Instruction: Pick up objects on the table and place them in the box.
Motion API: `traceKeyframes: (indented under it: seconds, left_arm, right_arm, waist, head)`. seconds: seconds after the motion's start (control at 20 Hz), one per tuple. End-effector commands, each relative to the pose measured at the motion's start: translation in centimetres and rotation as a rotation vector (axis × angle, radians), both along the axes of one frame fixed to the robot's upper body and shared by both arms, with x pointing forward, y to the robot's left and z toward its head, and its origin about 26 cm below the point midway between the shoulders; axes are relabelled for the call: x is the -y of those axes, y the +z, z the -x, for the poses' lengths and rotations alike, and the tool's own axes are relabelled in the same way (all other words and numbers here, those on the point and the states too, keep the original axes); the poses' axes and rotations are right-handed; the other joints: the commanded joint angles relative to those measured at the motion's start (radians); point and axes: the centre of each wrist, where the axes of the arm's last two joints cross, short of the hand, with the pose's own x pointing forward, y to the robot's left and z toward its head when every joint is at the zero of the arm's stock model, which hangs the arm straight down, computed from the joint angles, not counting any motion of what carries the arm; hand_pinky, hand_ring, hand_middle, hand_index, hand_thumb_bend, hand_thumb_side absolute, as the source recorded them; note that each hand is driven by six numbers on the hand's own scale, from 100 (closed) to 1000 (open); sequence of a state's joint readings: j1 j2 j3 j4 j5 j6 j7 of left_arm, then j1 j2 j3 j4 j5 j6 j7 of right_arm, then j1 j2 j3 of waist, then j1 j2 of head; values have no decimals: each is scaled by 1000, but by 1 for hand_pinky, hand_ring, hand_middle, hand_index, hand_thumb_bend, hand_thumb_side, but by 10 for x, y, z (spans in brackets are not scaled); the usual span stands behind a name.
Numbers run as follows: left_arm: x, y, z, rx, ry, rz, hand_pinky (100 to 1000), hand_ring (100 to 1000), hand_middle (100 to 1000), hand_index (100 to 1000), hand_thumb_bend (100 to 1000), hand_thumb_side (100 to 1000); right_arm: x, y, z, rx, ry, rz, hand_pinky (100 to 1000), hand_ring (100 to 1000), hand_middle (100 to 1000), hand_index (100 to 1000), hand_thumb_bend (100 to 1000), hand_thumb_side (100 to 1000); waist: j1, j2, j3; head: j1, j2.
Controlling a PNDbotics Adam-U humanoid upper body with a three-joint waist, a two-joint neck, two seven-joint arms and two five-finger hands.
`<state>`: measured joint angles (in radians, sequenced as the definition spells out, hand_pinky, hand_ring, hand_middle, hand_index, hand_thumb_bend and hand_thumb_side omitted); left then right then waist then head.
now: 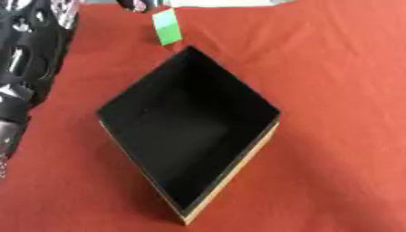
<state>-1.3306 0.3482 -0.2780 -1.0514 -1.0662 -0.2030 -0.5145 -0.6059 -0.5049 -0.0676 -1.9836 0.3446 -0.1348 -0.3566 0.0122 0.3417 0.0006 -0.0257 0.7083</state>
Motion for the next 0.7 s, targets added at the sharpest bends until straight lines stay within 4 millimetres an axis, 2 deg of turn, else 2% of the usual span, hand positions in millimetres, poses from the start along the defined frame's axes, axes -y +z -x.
traceKeyframes:
  seconds: [0.05,0.25,0.55,0.7]
  left_arm:
    - [17,8,19,70,-135,-57,474,552,636,763,372,100]
    - [26,-6,35,79,-271,-133,473,553,632,752,408,100]
    - [17,-26,57,59,-412,-216,471,554,630,742,392,100]
    - [20,-35,70,51,-476,-245,471,554,629,734,399,100]
  right_arm:
    - [1,6,4,30,-11,9,780,631,540,805,100,671]
    - [3,3,4,23,-17,4,780,632,541,805,100,672]
    - [5,-1,4,15,-26,0,780,632,542,805,100,673]
    - [6,-3,4,12,-29,-3,780,632,542,805,100,673]
  waist:
    - [-4,-35,3]
    - [-4,-46,9]
    - [3,-58,16]
    - [6,-62,19]
  head:
    - [-10,19]
    - [-17,34]
    - [-40,48]
    - [-53,52]
